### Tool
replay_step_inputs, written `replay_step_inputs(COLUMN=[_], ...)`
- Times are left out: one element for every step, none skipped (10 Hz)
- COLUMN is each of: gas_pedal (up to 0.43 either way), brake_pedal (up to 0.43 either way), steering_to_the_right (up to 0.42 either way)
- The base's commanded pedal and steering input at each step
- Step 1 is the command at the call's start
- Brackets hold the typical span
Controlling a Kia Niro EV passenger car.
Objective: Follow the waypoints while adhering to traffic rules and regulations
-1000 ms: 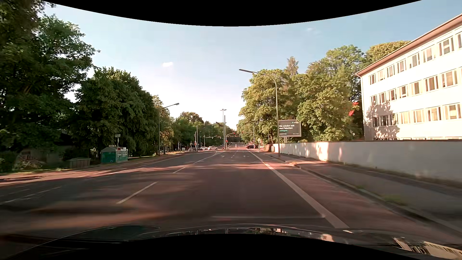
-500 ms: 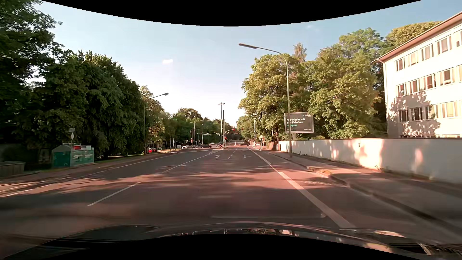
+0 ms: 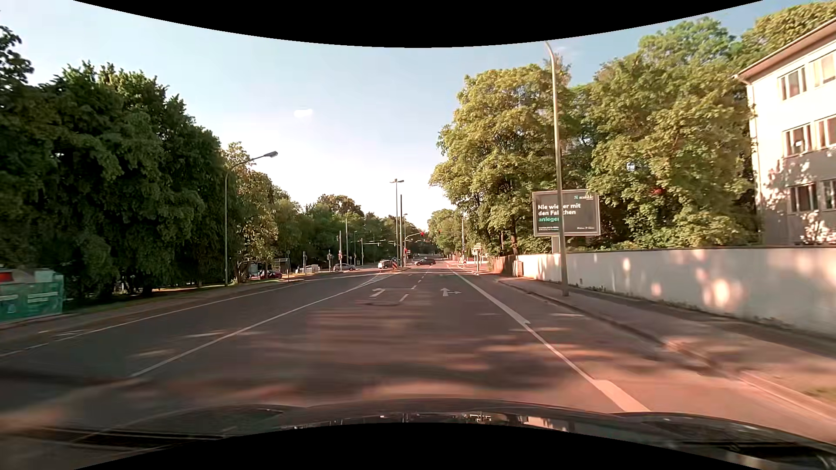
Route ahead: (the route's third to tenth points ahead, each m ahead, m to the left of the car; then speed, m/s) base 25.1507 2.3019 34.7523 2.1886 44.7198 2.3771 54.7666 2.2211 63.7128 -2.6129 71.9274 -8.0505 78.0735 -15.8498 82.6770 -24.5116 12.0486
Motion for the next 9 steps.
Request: replay_step_inputs(gas_pedal=[0.0, 0.0, 0.0, 0.0, 0.0, 0.0, 0.0, 0.0, 0.0], brake_pedal=[0.006, 0.006, 0.006, 0.006, 0.006, 0.006, 0.006, 0.006, 0.006], steering_to_the_right=[-0.002, -0.002, -0.002, -0.002, -0.002, -0.002, -0.002, -0.002, -0.002])
